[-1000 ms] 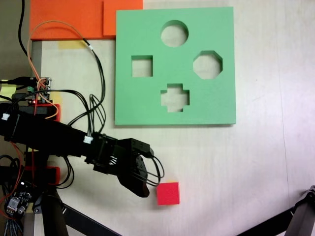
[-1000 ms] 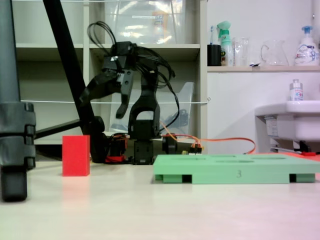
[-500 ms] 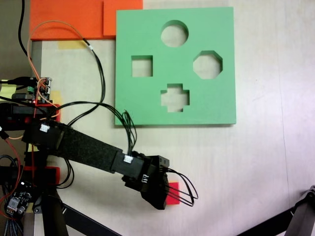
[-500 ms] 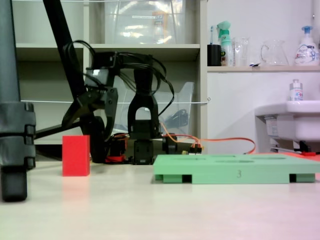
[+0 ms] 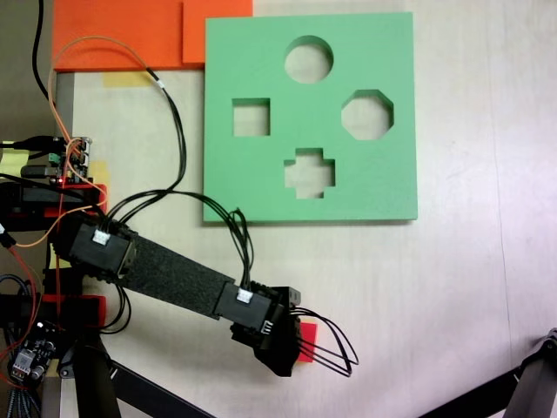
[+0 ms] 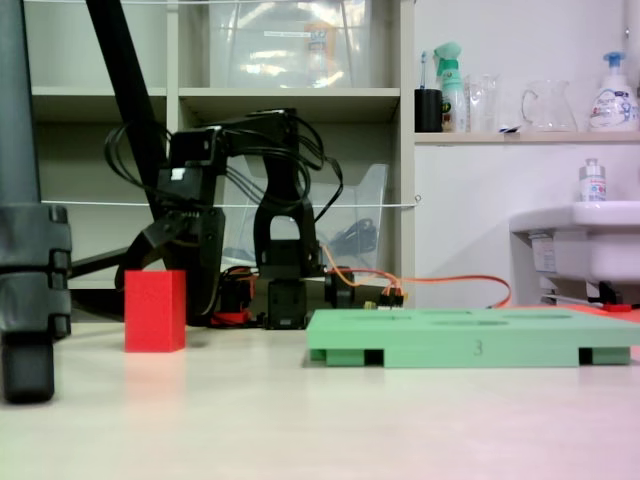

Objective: Put the square block into the corresponding hole

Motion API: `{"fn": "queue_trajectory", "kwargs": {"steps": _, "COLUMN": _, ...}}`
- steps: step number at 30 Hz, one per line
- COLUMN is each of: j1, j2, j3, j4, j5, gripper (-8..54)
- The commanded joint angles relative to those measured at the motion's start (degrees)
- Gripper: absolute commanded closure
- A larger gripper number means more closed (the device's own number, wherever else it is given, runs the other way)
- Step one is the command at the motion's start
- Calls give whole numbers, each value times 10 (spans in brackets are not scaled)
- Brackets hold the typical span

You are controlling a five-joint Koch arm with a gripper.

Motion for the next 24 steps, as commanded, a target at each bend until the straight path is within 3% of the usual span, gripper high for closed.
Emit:
{"fn": "queue_trajectory", "kwargs": {"steps": 1, "j1": 10, "j2": 18, "j3": -24, "j4": -9, "j5": 19, "gripper": -51}}
{"fn": "queue_trajectory", "kwargs": {"steps": 5, "j1": 11, "j2": 6, "j3": -23, "j4": -31, "j5": 45, "gripper": -13}}
{"fn": "queue_trajectory", "kwargs": {"steps": 6, "j1": 12, "j2": 4, "j3": -22, "j4": -34, "j5": 45, "gripper": 14}}
{"fn": "queue_trajectory", "kwargs": {"steps": 8, "j1": 18, "j2": -1, "j3": -20, "j4": -35, "j5": 45, "gripper": 150}}
{"fn": "queue_trajectory", "kwargs": {"steps": 13, "j1": 26, "j2": -3, "j3": 1, "j4": -33, "j5": 74, "gripper": 233}}
{"fn": "queue_trajectory", "kwargs": {"steps": 19, "j1": 25, "j2": 4, "j3": 15, "j4": -28, "j5": 64, "gripper": 252}}
{"fn": "queue_trajectory", "kwargs": {"steps": 24, "j1": 21, "j2": 64, "j3": 21, "j4": -3, "j5": 54, "gripper": 274}}
